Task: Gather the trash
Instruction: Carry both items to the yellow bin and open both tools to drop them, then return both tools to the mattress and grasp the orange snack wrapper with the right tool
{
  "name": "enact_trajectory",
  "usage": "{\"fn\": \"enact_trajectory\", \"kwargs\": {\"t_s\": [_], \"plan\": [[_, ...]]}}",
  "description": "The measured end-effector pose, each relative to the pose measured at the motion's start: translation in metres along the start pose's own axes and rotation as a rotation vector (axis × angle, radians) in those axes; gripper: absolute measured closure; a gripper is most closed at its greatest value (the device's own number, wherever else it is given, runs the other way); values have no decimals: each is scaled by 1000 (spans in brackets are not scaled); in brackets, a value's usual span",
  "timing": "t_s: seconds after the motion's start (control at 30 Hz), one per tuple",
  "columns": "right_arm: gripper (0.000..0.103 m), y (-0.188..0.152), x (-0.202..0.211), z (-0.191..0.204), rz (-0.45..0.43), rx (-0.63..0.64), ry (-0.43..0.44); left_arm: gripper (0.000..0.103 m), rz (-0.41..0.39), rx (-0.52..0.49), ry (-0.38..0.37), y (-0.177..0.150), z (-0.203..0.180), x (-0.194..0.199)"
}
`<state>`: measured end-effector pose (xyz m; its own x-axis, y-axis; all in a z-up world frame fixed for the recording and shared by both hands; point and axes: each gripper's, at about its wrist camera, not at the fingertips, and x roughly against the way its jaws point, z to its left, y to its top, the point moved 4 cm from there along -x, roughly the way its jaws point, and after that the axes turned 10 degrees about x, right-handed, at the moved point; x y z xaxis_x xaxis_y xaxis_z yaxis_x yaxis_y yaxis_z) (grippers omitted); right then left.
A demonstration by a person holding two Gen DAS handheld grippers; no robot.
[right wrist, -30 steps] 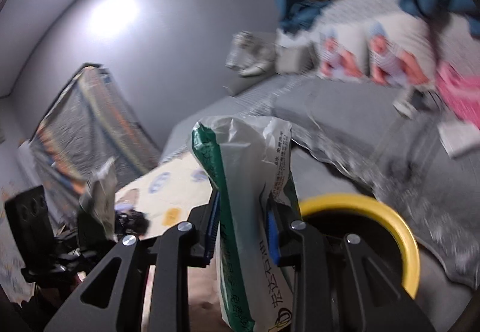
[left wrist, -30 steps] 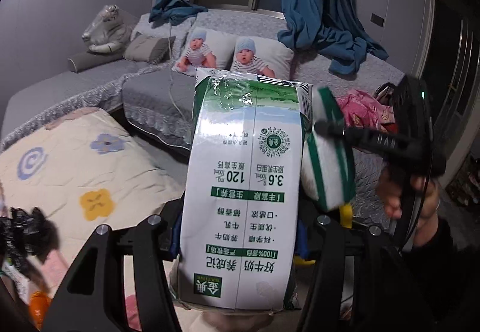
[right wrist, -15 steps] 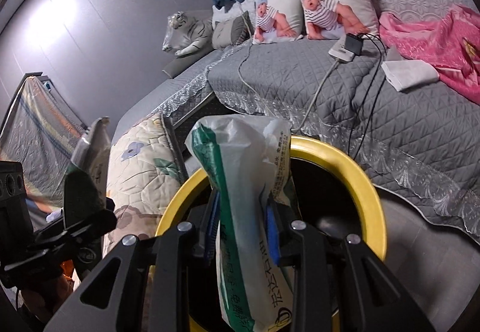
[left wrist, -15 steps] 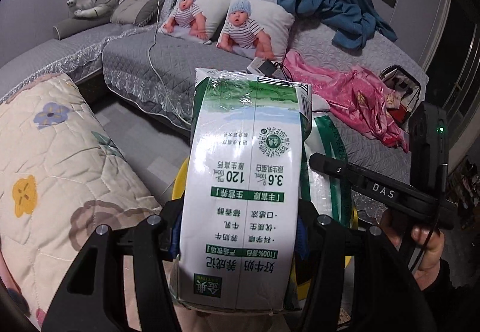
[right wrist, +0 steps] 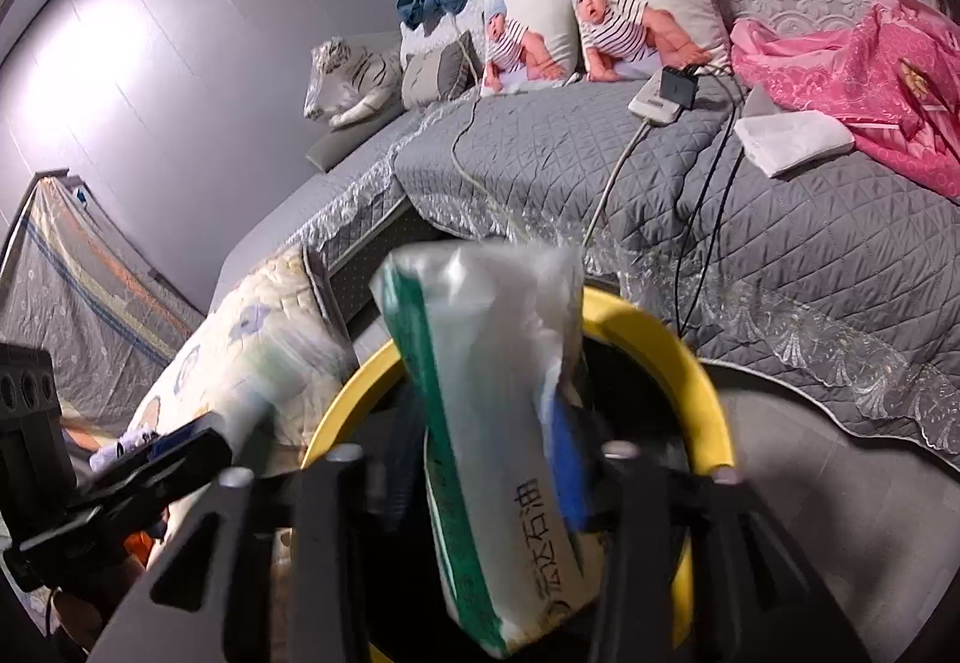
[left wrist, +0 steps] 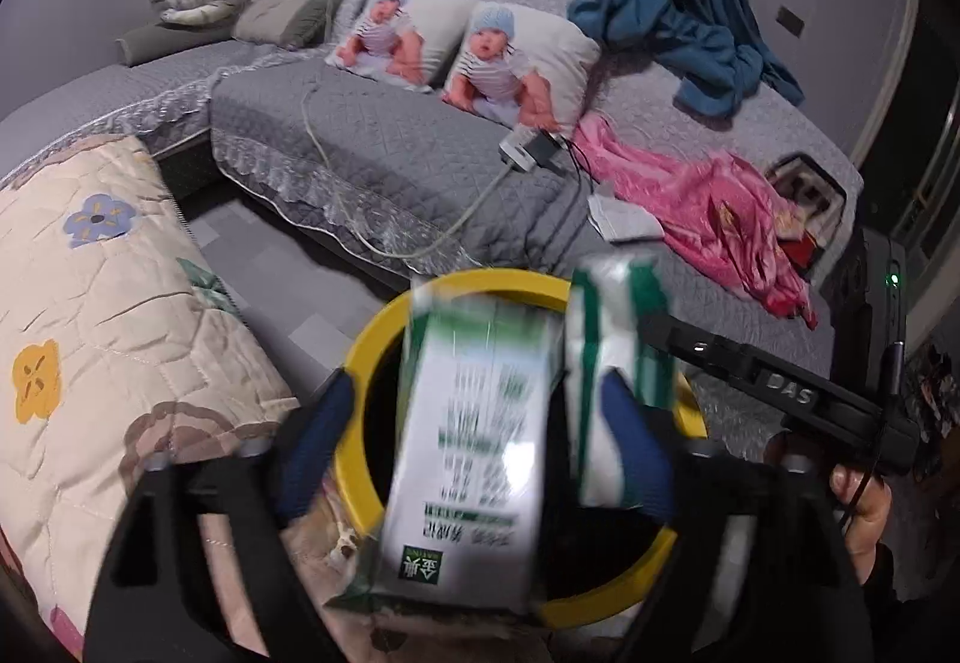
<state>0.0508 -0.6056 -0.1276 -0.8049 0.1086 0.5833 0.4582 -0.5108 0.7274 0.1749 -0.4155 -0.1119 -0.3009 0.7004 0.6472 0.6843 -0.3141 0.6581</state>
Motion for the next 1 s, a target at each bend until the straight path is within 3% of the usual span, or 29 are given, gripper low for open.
{"fn": "enact_trajectory", "kwargs": {"t_s": [0.03, 0.33, 0.53, 0.7, 0.87, 1.0], "plan": [[33, 3, 5, -2, -23, -10, -11, 14, -9, 14, 1, 1, 2, 3], [31, 17, 30, 0, -96, 6, -19, 12, -147, 156, 19, 13, 42, 53], [31, 20, 35, 44, -141, 122, 73, 11, -333, 201, 39, 21, 64, 138], [22, 21, 36, 117, -165, 297, 250, 9, -500, 192, 81, 18, 92, 230], [16, 0, 33, 216, -123, 511, 528, 8, -647, 239, 252, -1, 142, 329], [14, -42, 33, 303, -69, 783, 699, 8, -716, 326, 413, -20, 183, 402]]}}
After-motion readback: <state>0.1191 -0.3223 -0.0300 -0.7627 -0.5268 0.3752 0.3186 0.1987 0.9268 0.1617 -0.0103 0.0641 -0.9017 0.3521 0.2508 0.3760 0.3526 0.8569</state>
